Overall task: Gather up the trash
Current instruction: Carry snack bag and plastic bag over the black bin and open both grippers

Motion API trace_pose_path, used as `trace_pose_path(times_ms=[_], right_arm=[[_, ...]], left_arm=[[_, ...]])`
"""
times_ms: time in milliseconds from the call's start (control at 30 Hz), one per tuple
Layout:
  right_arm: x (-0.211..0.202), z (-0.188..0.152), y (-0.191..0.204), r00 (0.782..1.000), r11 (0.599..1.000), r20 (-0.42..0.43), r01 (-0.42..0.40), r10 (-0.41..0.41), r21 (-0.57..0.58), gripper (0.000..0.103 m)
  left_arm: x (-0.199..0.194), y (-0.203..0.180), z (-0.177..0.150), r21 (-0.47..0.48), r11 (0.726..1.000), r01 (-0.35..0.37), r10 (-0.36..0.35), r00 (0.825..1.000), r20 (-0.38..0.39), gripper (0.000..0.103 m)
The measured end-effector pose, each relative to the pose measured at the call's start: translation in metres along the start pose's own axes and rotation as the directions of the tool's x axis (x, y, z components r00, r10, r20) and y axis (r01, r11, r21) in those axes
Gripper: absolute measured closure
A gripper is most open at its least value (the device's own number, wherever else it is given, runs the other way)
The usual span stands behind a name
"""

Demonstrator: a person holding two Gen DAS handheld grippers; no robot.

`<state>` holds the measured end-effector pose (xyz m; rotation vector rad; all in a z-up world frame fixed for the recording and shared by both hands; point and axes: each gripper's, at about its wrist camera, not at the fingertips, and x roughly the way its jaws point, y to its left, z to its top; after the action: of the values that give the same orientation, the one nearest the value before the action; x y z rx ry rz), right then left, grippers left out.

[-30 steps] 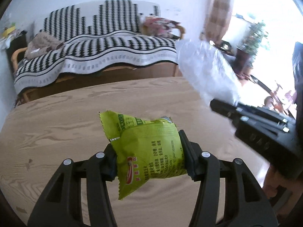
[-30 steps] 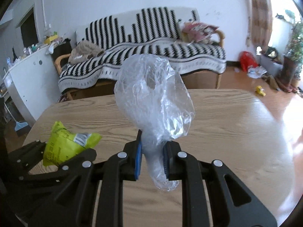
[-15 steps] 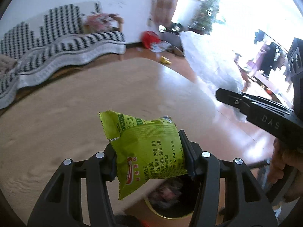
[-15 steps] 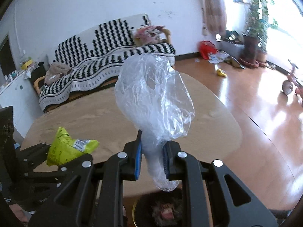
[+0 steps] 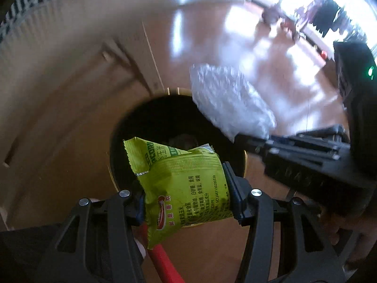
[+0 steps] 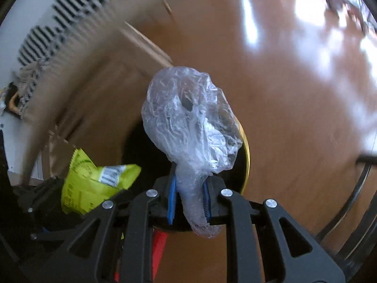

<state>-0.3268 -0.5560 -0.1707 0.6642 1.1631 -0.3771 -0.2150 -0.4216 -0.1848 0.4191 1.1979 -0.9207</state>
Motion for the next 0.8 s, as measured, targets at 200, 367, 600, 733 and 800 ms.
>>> trace_pose_path(times_ms=[200, 367, 600, 733, 800], right_arm=[[0.022, -0.010, -0.013, 0.998, 0.998, -0.063, -0.014, 0.018, 0.060, 0.084], [0.018, 0.002, -0.010, 0.998, 0.997, -0.059, -0.025, 0.030, 0.078, 0.084], [0.006, 0.004, -0.016, 0.997, 0.995, -0.054, -0.041, 0.046, 0.087, 0.084], [0.003, 0.009, -0.018, 0.997, 0.994, -0.047, -0.056, 0.061, 0.095, 0.084], [0.001, 0.009, -0.019, 0.997, 0.994, -0.042, -0.058, 0.062, 0.095, 0.084]], left_arm=[[0.025, 0.012, 0.009, 0.005, 1.000, -0.026, 0.027, 0.998, -0.053, 0.050], [0.026, 0.010, 0.002, 0.020, 1.000, -0.013, 0.014, 0.998, -0.057, 0.050], [0.026, 0.009, 0.007, 0.018, 1.000, -0.014, 0.015, 0.999, -0.051, 0.050], [0.023, 0.008, 0.005, 0.014, 1.000, -0.016, 0.017, 0.999, -0.052, 0.050], [0.023, 0.008, 0.005, 0.014, 1.000, -0.016, 0.017, 0.998, -0.055, 0.050]])
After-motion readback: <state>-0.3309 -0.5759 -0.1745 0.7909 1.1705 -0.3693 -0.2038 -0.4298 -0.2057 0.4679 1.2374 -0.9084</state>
